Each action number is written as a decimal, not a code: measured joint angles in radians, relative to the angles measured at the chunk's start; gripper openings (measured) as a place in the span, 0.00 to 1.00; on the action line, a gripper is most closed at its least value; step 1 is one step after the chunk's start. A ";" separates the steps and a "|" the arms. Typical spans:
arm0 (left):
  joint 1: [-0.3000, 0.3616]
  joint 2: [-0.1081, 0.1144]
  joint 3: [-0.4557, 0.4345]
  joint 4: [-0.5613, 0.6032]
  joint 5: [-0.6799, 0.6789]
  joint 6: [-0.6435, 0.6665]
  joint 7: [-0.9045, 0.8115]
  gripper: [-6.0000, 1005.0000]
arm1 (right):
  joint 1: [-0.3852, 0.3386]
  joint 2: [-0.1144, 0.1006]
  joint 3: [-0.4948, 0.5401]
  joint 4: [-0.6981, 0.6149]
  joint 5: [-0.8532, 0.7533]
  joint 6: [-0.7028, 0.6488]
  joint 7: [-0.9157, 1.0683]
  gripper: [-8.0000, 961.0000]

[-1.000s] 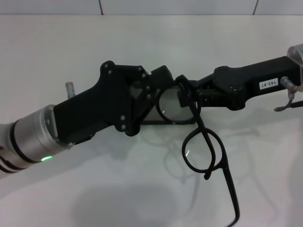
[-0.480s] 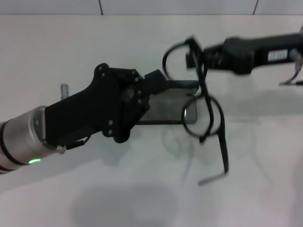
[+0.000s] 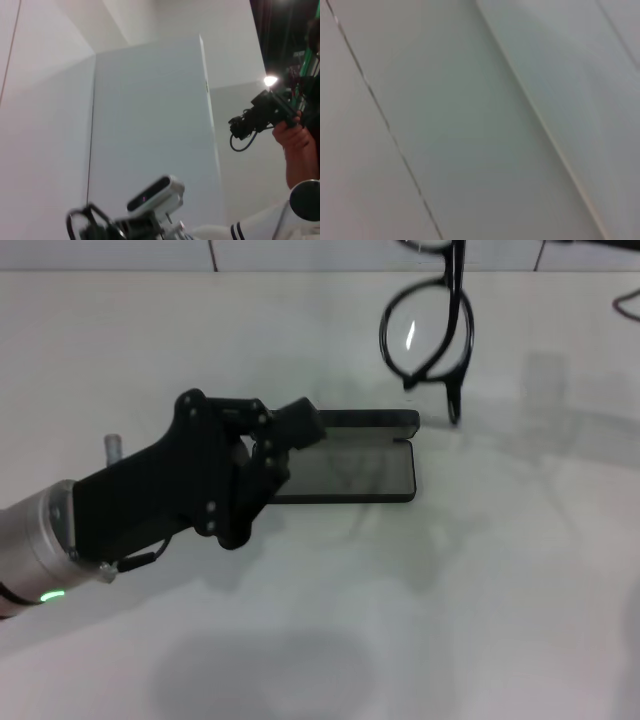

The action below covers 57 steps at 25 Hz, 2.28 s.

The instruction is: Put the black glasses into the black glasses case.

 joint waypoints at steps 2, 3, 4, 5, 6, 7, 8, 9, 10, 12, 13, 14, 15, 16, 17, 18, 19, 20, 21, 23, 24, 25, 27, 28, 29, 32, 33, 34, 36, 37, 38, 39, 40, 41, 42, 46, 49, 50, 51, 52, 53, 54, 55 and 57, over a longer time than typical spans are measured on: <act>-0.002 0.000 0.000 0.000 0.018 -0.005 -0.013 0.02 | -0.002 0.005 0.000 -0.004 0.030 0.017 -0.006 0.04; -0.006 0.000 0.001 0.000 0.031 -0.007 -0.019 0.03 | -0.002 0.007 0.000 -0.005 0.038 0.025 -0.009 0.04; -0.011 -0.002 0.001 0.000 0.046 -0.008 -0.027 0.03 | -0.002 0.011 0.001 -0.005 0.049 0.036 -0.015 0.04; -0.017 -0.004 0.002 0.001 0.055 -0.010 -0.031 0.03 | -0.002 0.017 0.000 -0.005 0.057 0.043 -0.019 0.04; -0.022 -0.007 0.002 0.000 0.062 -0.011 -0.035 0.03 | -0.002 0.025 -0.001 -0.005 0.068 0.053 -0.026 0.04; -0.028 -0.011 0.002 -0.004 0.065 -0.012 -0.037 0.03 | -0.002 0.031 -0.003 -0.006 0.074 0.060 -0.031 0.04; -0.034 -0.014 0.002 -0.009 0.067 -0.013 -0.038 0.03 | -0.001 0.037 -0.007 -0.007 0.078 0.069 -0.040 0.04; -0.041 -0.016 0.002 -0.018 0.067 -0.014 -0.038 0.03 | 0.001 0.042 -0.011 -0.007 0.080 0.077 -0.048 0.04; -0.049 -0.019 0.002 -0.029 0.065 -0.016 -0.039 0.03 | 0.004 0.046 -0.014 -0.005 0.080 0.085 -0.057 0.04; -0.071 -0.023 0.003 -0.056 0.063 -0.021 -0.038 0.03 | 0.012 0.051 -0.020 0.004 0.082 0.091 -0.070 0.04; -0.080 -0.023 0.002 -0.066 0.062 -0.024 -0.036 0.03 | 0.018 0.052 -0.024 0.013 0.083 0.095 -0.080 0.04; -0.088 -0.024 0.000 -0.080 0.060 -0.028 -0.034 0.03 | 0.022 0.053 -0.028 0.021 0.085 0.095 -0.088 0.04; -0.093 -0.024 -0.002 -0.088 0.056 -0.031 -0.032 0.03 | 0.028 0.053 -0.033 0.030 0.087 0.096 -0.096 0.04; -0.097 -0.025 -0.004 -0.093 0.051 -0.035 -0.030 0.03 | 0.034 0.053 -0.041 0.042 0.093 0.097 -0.107 0.04; -0.098 -0.026 -0.004 -0.093 0.046 -0.038 -0.030 0.02 | 0.037 0.053 -0.047 0.048 0.097 0.097 -0.115 0.04; -0.100 -0.027 -0.005 -0.093 0.041 -0.040 -0.031 0.02 | 0.039 0.054 -0.055 0.055 0.102 0.098 -0.122 0.04; -0.102 -0.027 -0.005 -0.093 0.035 -0.041 -0.032 0.02 | 0.040 0.054 -0.060 0.057 0.104 0.099 -0.128 0.04; -0.104 -0.027 -0.004 -0.093 0.030 -0.041 -0.034 0.03 | 0.040 0.054 -0.067 0.058 0.105 0.100 -0.134 0.04; -0.106 -0.028 -0.004 -0.093 0.026 -0.041 -0.035 0.03 | 0.040 0.054 -0.073 0.058 0.107 0.102 -0.139 0.04; -0.107 -0.028 -0.005 -0.094 0.020 -0.042 -0.036 0.03 | 0.040 0.056 -0.084 0.058 0.110 0.102 -0.149 0.04; -0.107 -0.028 -0.005 -0.094 0.019 -0.045 -0.037 0.03 | 0.038 0.056 -0.091 0.058 0.115 0.102 -0.156 0.04; -0.107 -0.028 -0.006 -0.094 0.017 -0.049 -0.038 0.03 | 0.035 0.056 -0.097 0.059 0.122 0.102 -0.162 0.04; -0.108 -0.028 -0.006 -0.094 0.017 -0.055 -0.041 0.03 | 0.029 0.056 -0.107 0.063 0.137 0.099 -0.175 0.04; -0.108 -0.028 -0.007 -0.094 0.016 -0.059 -0.044 0.02 | 0.027 0.056 -0.112 0.065 0.143 0.096 -0.183 0.04; -0.108 -0.028 -0.007 -0.095 0.015 -0.063 -0.046 0.02 | 0.026 0.056 -0.116 0.068 0.147 0.092 -0.191 0.04; -0.108 -0.029 -0.006 -0.099 0.000 -0.073 -0.056 0.02 | 0.026 0.056 -0.138 0.069 0.151 0.074 -0.210 0.04; -0.109 -0.030 -0.005 -0.101 -0.002 -0.075 -0.059 0.03 | 0.026 0.056 -0.147 0.069 0.153 0.070 -0.213 0.04; -0.109 -0.030 -0.005 -0.101 -0.002 -0.075 -0.059 0.03 | 0.026 0.056 -0.160 0.070 0.155 0.064 -0.217 0.04; -0.110 -0.030 -0.006 -0.105 -0.003 -0.077 -0.062 0.03 | 0.025 0.056 -0.176 0.070 0.160 0.057 -0.223 0.04; -0.110 -0.030 -0.006 -0.105 -0.003 -0.077 -0.062 0.03 | 0.025 0.056 -0.182 0.069 0.163 0.055 -0.226 0.04; -0.110 -0.030 -0.005 -0.105 -0.003 -0.077 -0.063 0.03 | 0.024 0.056 -0.185 0.069 0.164 0.052 -0.229 0.04; -0.110 -0.029 -0.004 -0.106 -0.003 -0.078 -0.063 0.03 | 0.024 0.056 -0.187 0.070 0.165 0.048 -0.232 0.04; -0.110 -0.029 -0.003 -0.107 -0.003 -0.078 -0.063 0.03 | 0.024 0.056 -0.188 0.070 0.165 0.045 -0.235 0.04; -0.110 -0.029 -0.003 -0.109 -0.003 -0.078 -0.064 0.03 | 0.024 0.056 -0.188 0.070 0.165 0.040 -0.239 0.04; -0.110 -0.029 -0.003 -0.110 -0.003 -0.078 -0.064 0.03 | 0.024 0.056 -0.189 0.071 0.165 0.036 -0.245 0.04; -0.111 -0.029 -0.006 -0.118 -0.003 -0.079 -0.064 0.03 | 0.022 0.055 -0.208 0.082 0.183 0.024 -0.283 0.04; -0.111 -0.029 -0.007 -0.119 -0.003 -0.089 -0.064 0.03 | 0.017 0.056 -0.254 0.083 0.216 0.022 -0.317 0.04; -0.111 -0.029 -0.007 -0.119 -0.003 -0.093 -0.064 0.03 | 0.016 0.056 -0.268 0.083 0.229 0.022 -0.326 0.04; -0.111 -0.029 -0.007 -0.119 -0.003 -0.094 -0.065 0.03 | 0.014 0.056 -0.284 0.083 0.240 0.022 -0.336 0.04; -0.112 -0.029 -0.007 -0.119 -0.003 -0.094 -0.066 0.03 | 0.013 0.056 -0.293 0.083 0.247 0.022 -0.341 0.04; -0.112 -0.029 -0.007 -0.119 -0.003 -0.095 -0.067 0.03 | 0.013 0.056 -0.300 0.082 0.251 0.022 -0.348 0.04; -0.114 -0.029 -0.007 -0.119 -0.003 -0.096 -0.069 0.03 | 0.013 0.056 -0.303 0.081 0.252 0.022 -0.351 0.04; -0.117 -0.029 -0.007 -0.119 -0.003 -0.098 -0.071 0.03 | 0.013 0.056 -0.306 0.080 0.252 0.022 -0.357 0.04; -0.119 -0.029 -0.007 -0.119 -0.003 -0.101 -0.074 0.03 | 0.013 0.056 -0.310 0.080 0.252 0.022 -0.367 0.04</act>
